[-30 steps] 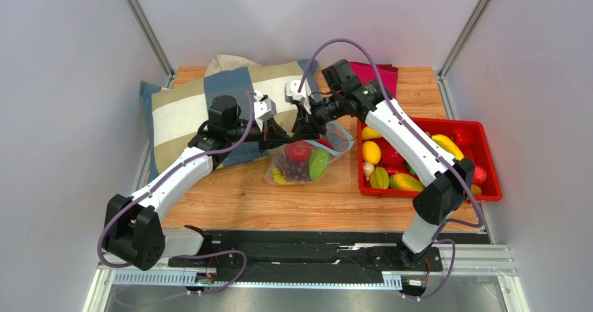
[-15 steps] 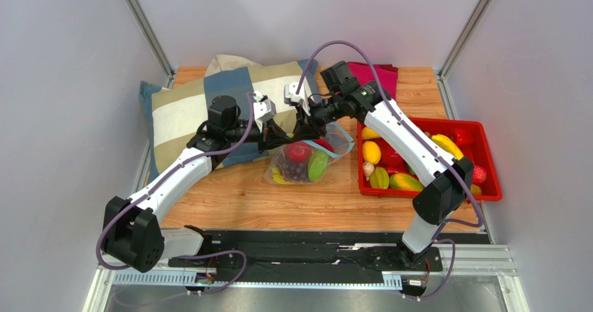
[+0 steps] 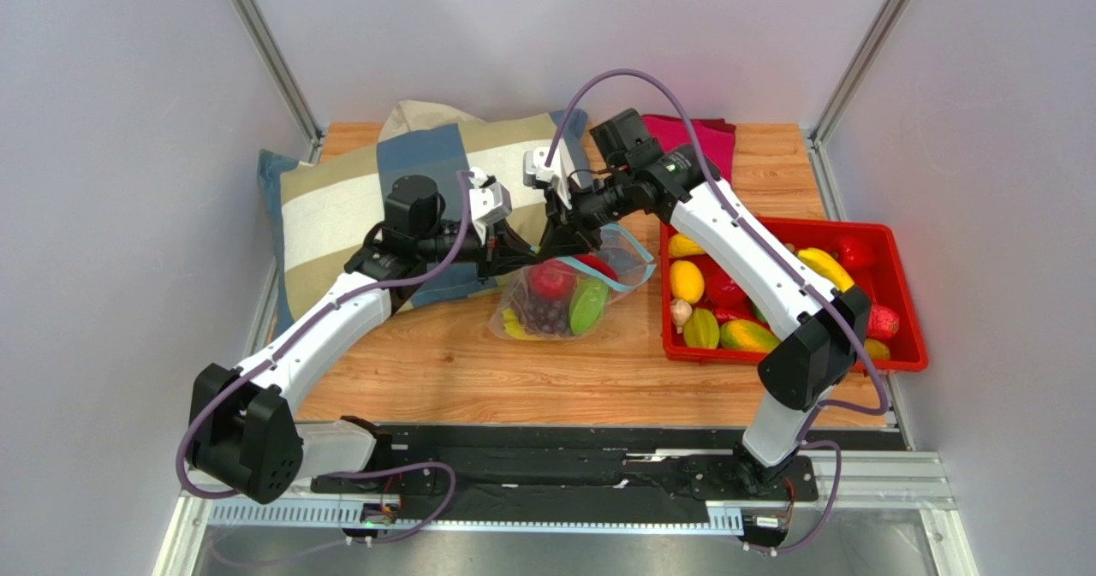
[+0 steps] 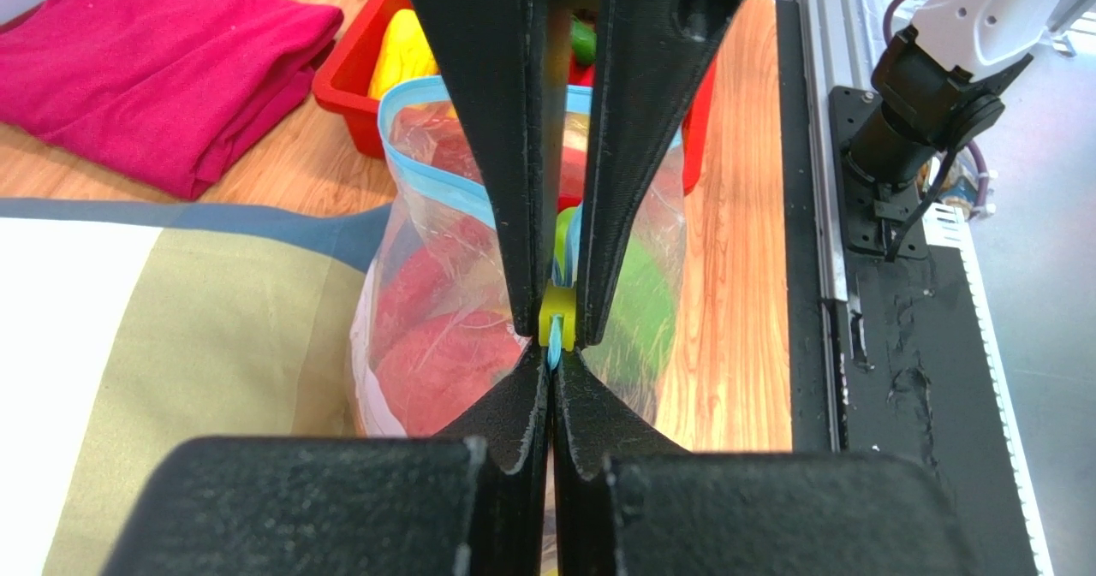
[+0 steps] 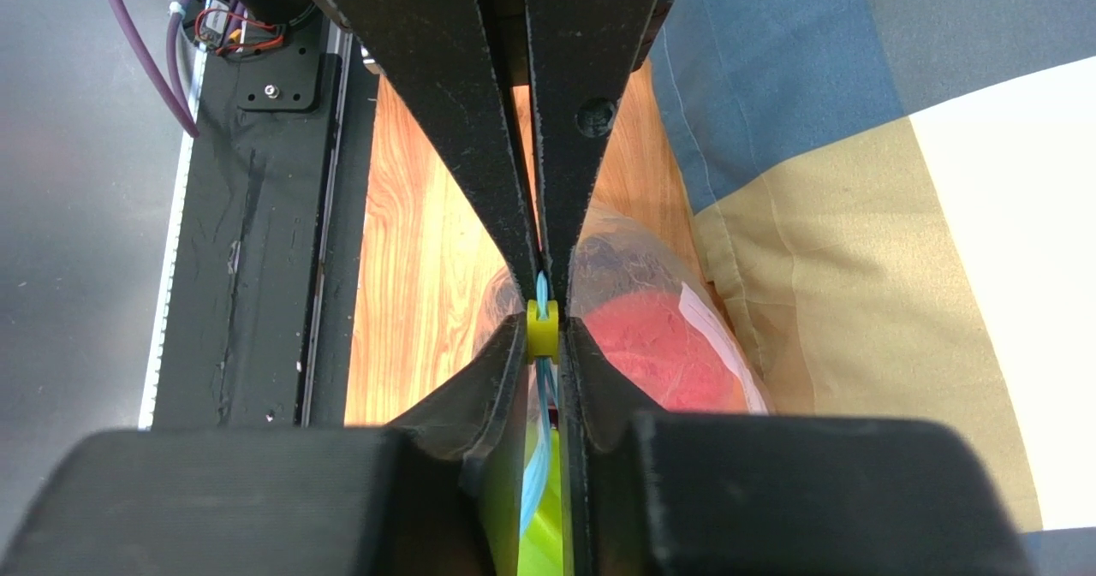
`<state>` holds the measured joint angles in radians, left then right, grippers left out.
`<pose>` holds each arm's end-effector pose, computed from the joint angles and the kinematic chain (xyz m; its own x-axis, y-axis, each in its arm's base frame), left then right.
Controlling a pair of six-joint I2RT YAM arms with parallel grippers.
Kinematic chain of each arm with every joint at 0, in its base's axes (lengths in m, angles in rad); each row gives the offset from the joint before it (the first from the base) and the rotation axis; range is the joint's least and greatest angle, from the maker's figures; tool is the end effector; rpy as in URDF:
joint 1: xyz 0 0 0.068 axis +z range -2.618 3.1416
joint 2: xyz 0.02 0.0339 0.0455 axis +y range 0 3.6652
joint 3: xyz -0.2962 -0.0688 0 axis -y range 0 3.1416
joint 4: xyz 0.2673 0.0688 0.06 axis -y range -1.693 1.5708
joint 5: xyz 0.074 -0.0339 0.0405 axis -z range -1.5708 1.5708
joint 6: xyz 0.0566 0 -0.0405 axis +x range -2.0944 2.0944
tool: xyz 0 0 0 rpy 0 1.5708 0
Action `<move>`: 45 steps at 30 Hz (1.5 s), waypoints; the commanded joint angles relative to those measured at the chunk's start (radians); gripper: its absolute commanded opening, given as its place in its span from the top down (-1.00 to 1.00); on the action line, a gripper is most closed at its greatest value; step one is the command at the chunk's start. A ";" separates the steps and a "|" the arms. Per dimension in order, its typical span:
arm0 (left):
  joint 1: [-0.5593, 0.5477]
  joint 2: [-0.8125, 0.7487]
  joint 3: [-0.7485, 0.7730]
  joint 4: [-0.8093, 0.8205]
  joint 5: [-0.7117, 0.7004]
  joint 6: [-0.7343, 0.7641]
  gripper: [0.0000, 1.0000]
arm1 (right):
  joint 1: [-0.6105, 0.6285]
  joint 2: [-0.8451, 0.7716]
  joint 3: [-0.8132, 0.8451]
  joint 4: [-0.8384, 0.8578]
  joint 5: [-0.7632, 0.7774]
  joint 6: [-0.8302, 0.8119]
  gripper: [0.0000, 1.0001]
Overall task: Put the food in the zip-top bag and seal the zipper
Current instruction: Zip the zipper food storage bag at the center of the board.
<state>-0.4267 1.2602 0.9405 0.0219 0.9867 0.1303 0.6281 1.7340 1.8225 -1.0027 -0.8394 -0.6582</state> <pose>0.2560 -0.1682 0.3376 -0.1409 0.1428 -0.9797 0.9808 0.1547 -0.1185 0.2967 0.2676 0.4006 -0.0421 -0.5355 -0.8435 -0.9933 -0.0683 0.0930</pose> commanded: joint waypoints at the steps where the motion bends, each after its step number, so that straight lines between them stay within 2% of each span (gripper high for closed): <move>1: -0.009 -0.038 0.026 0.019 0.015 0.032 1.00 | 0.005 -0.001 0.035 0.006 -0.006 -0.015 0.87; 3: -0.007 -0.041 0.026 0.026 0.010 0.023 1.00 | 0.005 -0.002 0.020 -0.007 0.016 -0.038 1.00; 15: 0.020 -0.085 0.012 0.016 0.007 0.009 1.00 | -0.045 0.006 -0.020 -0.106 0.092 -0.172 1.00; 21: 0.022 -0.082 0.024 -0.017 0.052 0.064 1.00 | -0.051 0.007 0.021 -0.114 0.033 -0.152 1.00; 22: 0.022 -0.067 0.052 -0.098 0.078 0.104 0.94 | -0.051 0.004 0.027 -0.100 0.019 -0.140 1.00; 23: 0.022 -0.058 0.066 -0.126 0.089 0.124 0.75 | -0.050 0.001 0.038 -0.090 -0.003 -0.120 1.00; 25: 0.022 -0.035 0.087 -0.167 0.078 0.144 0.18 | -0.050 0.001 0.052 -0.065 -0.024 -0.089 1.00; 27: 0.022 -0.030 0.083 -0.152 0.061 0.135 0.09 | -0.050 -0.001 0.066 -0.057 -0.047 -0.077 1.00; 31: 0.022 -0.024 0.044 -0.019 0.011 0.062 -0.18 | -0.050 -0.008 0.069 -0.053 -0.075 -0.066 1.00; 33: 0.022 -0.012 0.038 0.032 -0.008 0.023 -0.23 | -0.048 -0.014 0.064 -0.054 -0.081 -0.069 1.00; 38: 0.017 0.036 0.018 0.162 0.003 -0.026 -0.18 | -0.042 -0.028 0.047 -0.053 -0.079 -0.081 1.00; 39: 0.010 0.044 0.017 0.162 0.004 -0.008 -0.01 | -0.041 -0.027 0.049 -0.050 -0.079 -0.081 1.00; 42: -0.015 0.076 0.026 0.115 0.038 0.061 0.27 | -0.041 -0.021 0.054 -0.048 -0.076 -0.077 1.00; 45: -0.026 0.085 0.014 0.122 0.032 0.084 0.22 | -0.039 -0.017 0.057 -0.048 -0.076 -0.075 1.00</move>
<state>-0.4358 1.3354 0.9649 0.0975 0.9867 0.1490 0.5812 1.7466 1.8519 -1.0939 -0.8764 -0.7448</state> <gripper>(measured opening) 0.365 0.039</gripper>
